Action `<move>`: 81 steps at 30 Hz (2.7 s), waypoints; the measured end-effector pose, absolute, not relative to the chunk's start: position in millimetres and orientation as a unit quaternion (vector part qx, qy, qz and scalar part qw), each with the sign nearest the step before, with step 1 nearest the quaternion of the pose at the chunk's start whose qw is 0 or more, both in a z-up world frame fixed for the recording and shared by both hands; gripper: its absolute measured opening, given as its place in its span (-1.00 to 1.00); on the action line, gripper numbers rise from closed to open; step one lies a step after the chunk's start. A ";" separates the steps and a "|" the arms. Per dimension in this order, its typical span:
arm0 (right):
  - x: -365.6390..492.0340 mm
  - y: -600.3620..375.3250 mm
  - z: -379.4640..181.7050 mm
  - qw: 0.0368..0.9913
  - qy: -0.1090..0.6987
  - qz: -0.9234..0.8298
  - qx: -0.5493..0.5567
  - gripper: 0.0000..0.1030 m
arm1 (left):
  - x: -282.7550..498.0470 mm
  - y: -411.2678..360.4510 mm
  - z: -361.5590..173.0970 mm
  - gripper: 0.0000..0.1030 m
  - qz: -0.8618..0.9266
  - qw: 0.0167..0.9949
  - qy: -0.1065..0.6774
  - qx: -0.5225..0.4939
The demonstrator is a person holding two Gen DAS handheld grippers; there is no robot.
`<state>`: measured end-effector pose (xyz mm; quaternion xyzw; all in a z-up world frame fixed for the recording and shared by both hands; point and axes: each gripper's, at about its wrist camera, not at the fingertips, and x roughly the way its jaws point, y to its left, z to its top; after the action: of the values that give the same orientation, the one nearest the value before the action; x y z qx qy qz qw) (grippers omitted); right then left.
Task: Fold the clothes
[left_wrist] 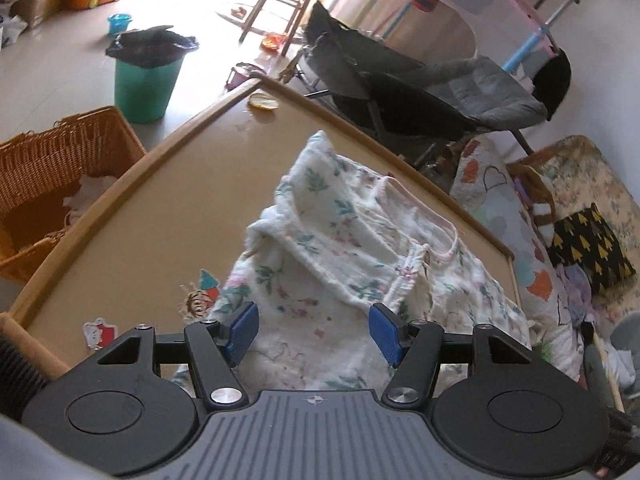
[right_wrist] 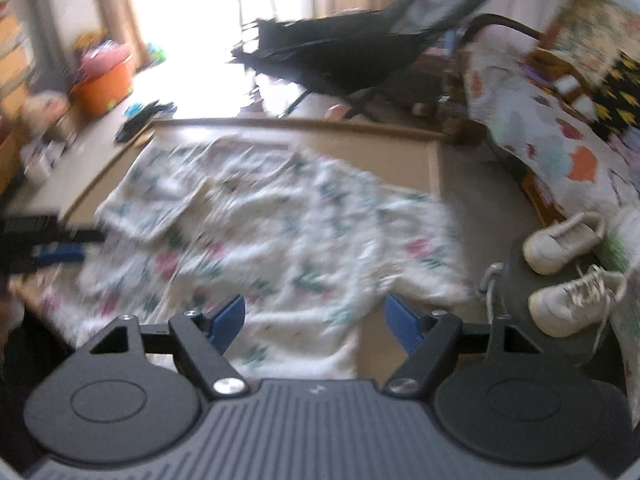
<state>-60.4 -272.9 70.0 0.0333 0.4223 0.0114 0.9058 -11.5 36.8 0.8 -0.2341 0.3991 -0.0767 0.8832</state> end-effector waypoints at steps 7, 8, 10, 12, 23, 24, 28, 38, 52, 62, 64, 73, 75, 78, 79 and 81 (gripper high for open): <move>-60.3 -308.9 88.1 0.917 0.393 -0.042 0.059 0.50 | -10.8 39.3 1.1 0.22 -0.076 0.880 0.399 -0.246; -59.7 -314.0 88.8 0.917 0.391 -0.047 0.067 0.50 | -11.2 38.9 1.9 0.22 -0.076 0.882 0.397 -0.244; -57.1 -323.9 87.6 0.915 0.391 -0.057 0.084 0.50 | -11.5 38.4 3.1 0.22 -0.076 0.883 0.395 -0.242; -53.6 -335.0 85.1 0.912 0.392 -0.067 0.103 0.48 | -11.0 38.6 3.0 0.22 -0.077 0.882 0.396 -0.245; -24.3 -373.5 63.2 0.895 0.408 -0.093 0.156 0.39 | -8.6 40.1 1.6 0.22 -0.077 0.878 0.399 -0.253; -21.3 -374.4 59.8 0.892 0.413 -0.094 0.159 0.38 | -8.5 40.1 1.5 0.22 -0.076 0.878 0.400 -0.253; -12.0 -378.2 45.1 0.883 0.425 -0.106 0.170 0.24 | -8.0 41.2 0.6 0.22 -0.075 0.876 0.401 -0.257; -3.7 -385.0 10.6 0.857 0.454 -0.113 0.217 0.00 | -6.8 44.3 -1.7 0.22 -0.069 0.874 0.402 -0.264; -8.1 -391.5 5.7 0.855 0.444 -0.100 0.251 -0.55 | -5.7 46.1 -2.6 0.22 -0.067 0.873 0.401 -0.271; -7.5 -382.8 19.8 0.873 0.429 -0.097 0.213 -0.87 | -4.9 48.2 -2.1 0.22 -0.065 0.871 0.401 -0.275; -5.6 -379.4 24.4 0.877 0.425 -0.088 0.206 -0.88 | -4.5 48.8 -2.2 0.22 -0.065 0.871 0.401 -0.277; 0.3 -362.9 37.6 0.888 0.415 -0.067 0.187 -0.89 | -4.7 52.4 -2.1 0.22 -0.062 0.869 0.399 -0.284; 2.0 -357.4 41.4 0.891 0.412 -0.059 0.179 -0.89 | -4.5 52.8 -2.4 0.22 -0.062 0.868 0.399 -0.288; 4.7 -347.4 46.4 0.895 0.410 -0.047 0.166 -0.89 | -4.6 53.5 -1.6 0.22 -0.062 0.868 0.397 -0.291; 5.5 -343.4 47.8 0.897 0.410 -0.042 0.162 -0.89 | -4.7 53.7 -1.3 0.22 -0.062 0.869 0.396 -0.291; 7.6 -334.6 50.3 0.899 0.409 -0.032 0.152 -0.89 | -4.9 54.2 -1.0 0.22 -0.062 0.869 0.395 -0.293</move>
<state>7.6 -334.6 50.3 0.1521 0.4093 -0.0317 0.8991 -4.9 54.2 -1.0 -0.2926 0.3949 -0.0620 0.8687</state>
